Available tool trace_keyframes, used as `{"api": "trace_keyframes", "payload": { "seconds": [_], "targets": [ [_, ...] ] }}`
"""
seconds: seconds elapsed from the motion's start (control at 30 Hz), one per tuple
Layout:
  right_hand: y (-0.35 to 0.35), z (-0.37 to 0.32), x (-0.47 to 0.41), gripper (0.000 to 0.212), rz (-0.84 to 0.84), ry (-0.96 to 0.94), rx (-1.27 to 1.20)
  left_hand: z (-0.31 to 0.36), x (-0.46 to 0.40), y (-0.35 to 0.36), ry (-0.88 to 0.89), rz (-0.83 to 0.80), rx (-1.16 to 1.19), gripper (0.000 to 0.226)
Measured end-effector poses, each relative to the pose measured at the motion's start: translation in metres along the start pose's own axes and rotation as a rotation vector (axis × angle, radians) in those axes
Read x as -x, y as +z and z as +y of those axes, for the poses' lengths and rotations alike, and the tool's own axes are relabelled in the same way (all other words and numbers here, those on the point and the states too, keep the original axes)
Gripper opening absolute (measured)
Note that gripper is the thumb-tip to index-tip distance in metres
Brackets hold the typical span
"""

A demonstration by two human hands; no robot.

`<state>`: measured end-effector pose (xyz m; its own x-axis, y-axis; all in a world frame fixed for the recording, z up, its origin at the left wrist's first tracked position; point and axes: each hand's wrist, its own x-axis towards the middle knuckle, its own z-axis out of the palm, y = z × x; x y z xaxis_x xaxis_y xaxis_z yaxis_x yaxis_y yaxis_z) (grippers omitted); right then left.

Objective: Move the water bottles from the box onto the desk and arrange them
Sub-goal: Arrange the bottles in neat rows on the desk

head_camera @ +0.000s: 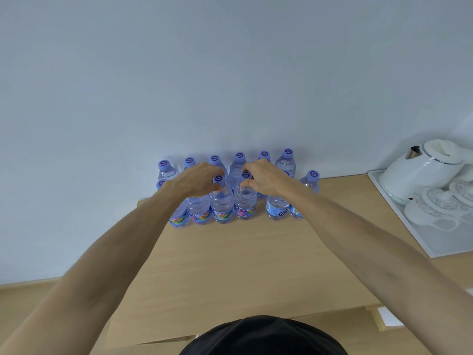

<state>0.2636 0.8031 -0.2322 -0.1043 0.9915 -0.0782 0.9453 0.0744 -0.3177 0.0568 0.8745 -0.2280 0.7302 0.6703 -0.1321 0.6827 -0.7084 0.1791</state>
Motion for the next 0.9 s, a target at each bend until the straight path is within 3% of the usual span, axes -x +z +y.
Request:
{"api": "trace_keyframes", "payload": {
  "seconds": [0.3, 0.43, 0.5, 0.63, 0.8, 0.9],
  "targets": [
    [-0.002, 0.004, -0.004, 0.052, -0.010, 0.004, -0.014, -0.003, -0.004, -0.001, 0.006, 0.019, 0.001, 0.022],
    [-0.016, 0.013, -0.004, 0.064, -0.088, -0.015, -0.061, -0.001, -0.009, -0.004, 0.034, 0.069, -0.043, 0.044],
    [-0.027, 0.025, 0.000, 0.054, -0.074, -0.008, -0.079, 0.008, -0.013, -0.003, 0.062, 0.153, -0.027, 0.053],
    [-0.050, 0.066, 0.016, 0.036, -0.027, 0.074, -0.070, 0.044, -0.028, 0.004, 0.156, 0.213, 0.015, 0.046],
    [-0.056, 0.106, 0.043, 0.042, -0.057, 0.165, -0.051, 0.087, -0.049, 0.017, 0.231, 0.324, -0.079, 0.047],
    [-0.054, 0.120, 0.052, 0.042, -0.071, 0.170, -0.042, 0.110, -0.062, 0.022, 0.196, 0.249, -0.059, 0.051]
  ]
}}
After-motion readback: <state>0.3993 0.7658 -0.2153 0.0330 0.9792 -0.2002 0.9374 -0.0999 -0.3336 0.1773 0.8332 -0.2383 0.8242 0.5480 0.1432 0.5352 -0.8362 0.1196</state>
